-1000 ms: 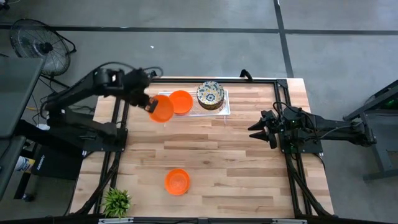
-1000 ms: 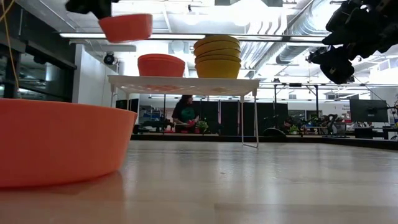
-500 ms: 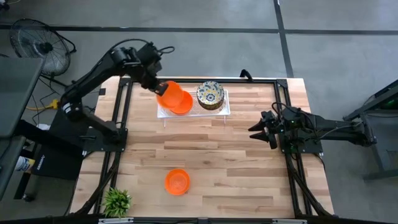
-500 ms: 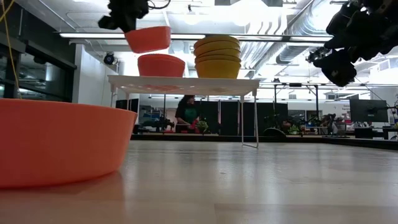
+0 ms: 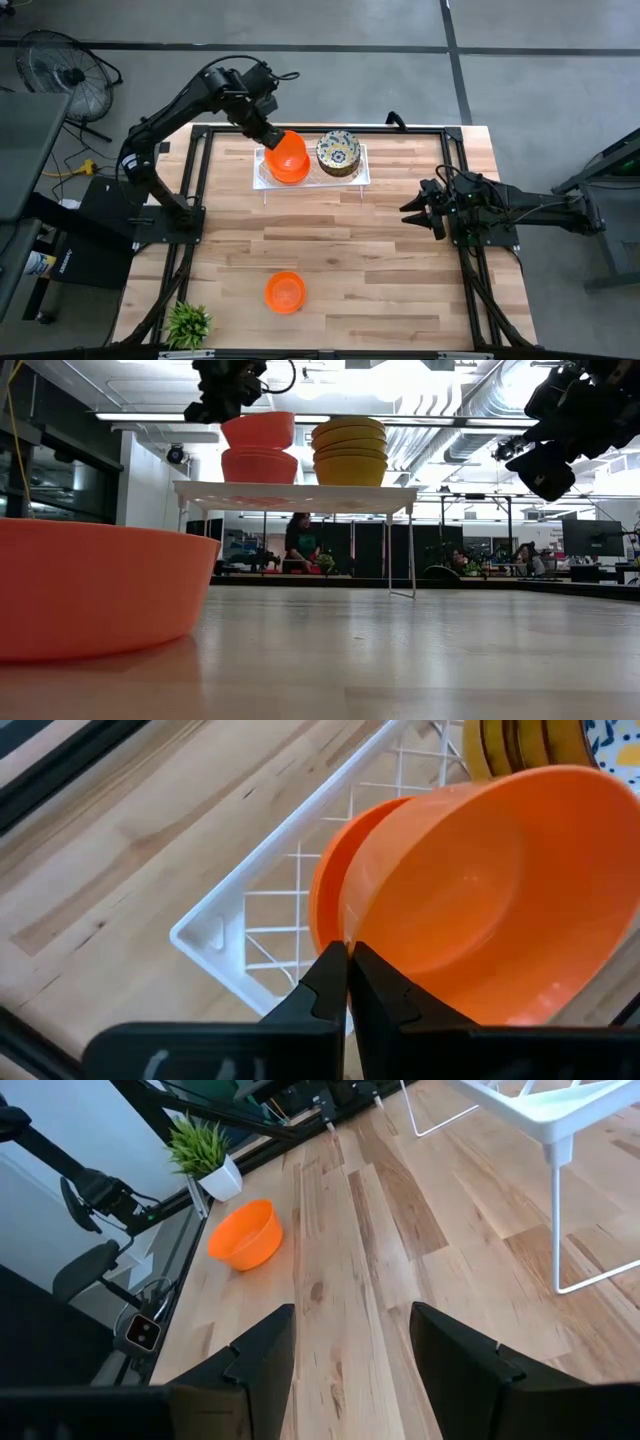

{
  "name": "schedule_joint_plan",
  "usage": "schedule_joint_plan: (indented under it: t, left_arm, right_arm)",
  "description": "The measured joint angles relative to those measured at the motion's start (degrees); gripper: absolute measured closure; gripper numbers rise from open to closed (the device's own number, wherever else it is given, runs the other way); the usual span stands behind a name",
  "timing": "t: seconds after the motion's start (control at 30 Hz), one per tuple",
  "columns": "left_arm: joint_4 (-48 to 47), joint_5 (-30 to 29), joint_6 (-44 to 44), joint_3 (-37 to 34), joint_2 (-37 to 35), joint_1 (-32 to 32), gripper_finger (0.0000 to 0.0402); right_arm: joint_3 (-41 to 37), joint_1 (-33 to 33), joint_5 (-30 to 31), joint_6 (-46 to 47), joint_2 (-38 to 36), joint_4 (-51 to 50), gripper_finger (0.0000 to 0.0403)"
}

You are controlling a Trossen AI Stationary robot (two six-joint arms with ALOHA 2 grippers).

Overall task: Pick & Place Mini bowls
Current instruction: Stack the orange bowl on the other orange bowls on the shelf

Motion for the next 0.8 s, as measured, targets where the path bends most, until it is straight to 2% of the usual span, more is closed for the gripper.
schedule_joint_plan:
  t: [0.37, 0.8]
  left_arm:
    - [-2.2, -0.9, -0.4, 0.0, 0.2, 0.0, 0.0401]
    - [-2.7, -3.0, 1.5, 0.0, 4.7, -1.2, 0.0401]
  right_arm:
    - [0.0, 0.0, 0.0, 0.0, 0.0, 0.0, 0.0217]
    - [0.0, 0.0, 0.1, 0.5, 0.0, -0.6, 0.0217]
